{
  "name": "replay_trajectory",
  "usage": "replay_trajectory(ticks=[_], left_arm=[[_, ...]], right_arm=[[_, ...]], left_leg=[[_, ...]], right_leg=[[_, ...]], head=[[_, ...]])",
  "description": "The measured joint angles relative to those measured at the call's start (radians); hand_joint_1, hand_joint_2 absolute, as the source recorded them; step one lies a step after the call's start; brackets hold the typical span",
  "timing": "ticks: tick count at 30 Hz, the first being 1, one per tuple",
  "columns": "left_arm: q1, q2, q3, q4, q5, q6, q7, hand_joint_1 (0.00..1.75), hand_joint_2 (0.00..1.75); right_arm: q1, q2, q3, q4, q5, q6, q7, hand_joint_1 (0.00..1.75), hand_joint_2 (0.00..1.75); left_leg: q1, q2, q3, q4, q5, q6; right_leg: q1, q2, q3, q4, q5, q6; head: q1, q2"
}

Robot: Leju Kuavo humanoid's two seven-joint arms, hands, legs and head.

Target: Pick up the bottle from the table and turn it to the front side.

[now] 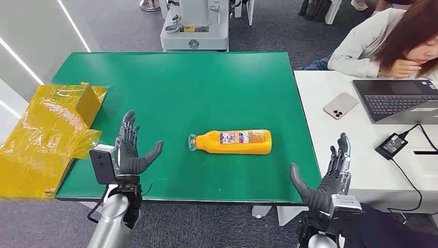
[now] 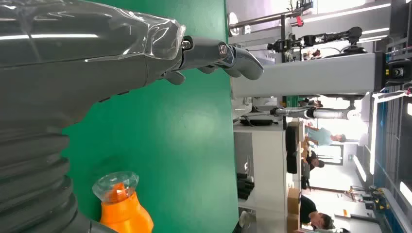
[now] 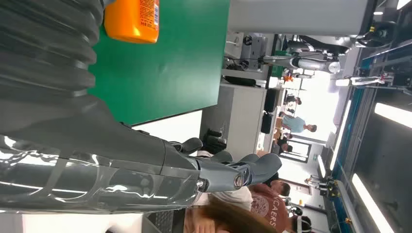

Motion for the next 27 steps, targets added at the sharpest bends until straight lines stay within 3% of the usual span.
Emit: replay_trajectory(ticks=[5,9,18,27], left_arm=[[-0.008,-0.001,-0.002,0.007,0.000,-0.004,0.000,0.00,1.75],[-0.016,-0.001,-0.010,0.020,0.000,-0.009,0.001,0.00,1.75],[-0.034,0.001,-0.046,0.058,0.021,-0.026,-0.020,0.00,1.75],[-0.062,0.002,-0.068,0.085,0.037,-0.027,-0.023,0.00,1.75]], right_arm=[[-0.012,0.000,-0.002,0.005,0.044,-0.006,0.025,0.00,1.75],[-0.057,-0.003,-0.001,0.035,0.162,-0.017,0.082,0.00,1.75],[-0.270,-0.076,0.060,0.259,0.387,0.044,0.214,0.00,1.75],[-0.484,-0.123,0.169,0.550,0.452,0.115,0.253,0.00,1.75]], left_leg=[[0.000,0.000,0.000,0.000,0.000,0.000],[0.000,0.000,0.000,0.000,0.000,0.000],[0.000,0.000,0.000,0.001,0.001,0.000],[0.000,0.000,0.000,0.001,0.001,0.000]], right_leg=[[0.000,0.000,0.000,0.000,0.000,0.000],[0.000,0.000,0.000,0.000,0.000,0.000],[0.000,0.001,0.000,0.000,0.002,0.000],[0.000,0.000,0.000,0.000,0.002,0.000]], head=[[0.000,0.000],[0.000,0.000],[0.000,0.000],[0.000,0.000]])
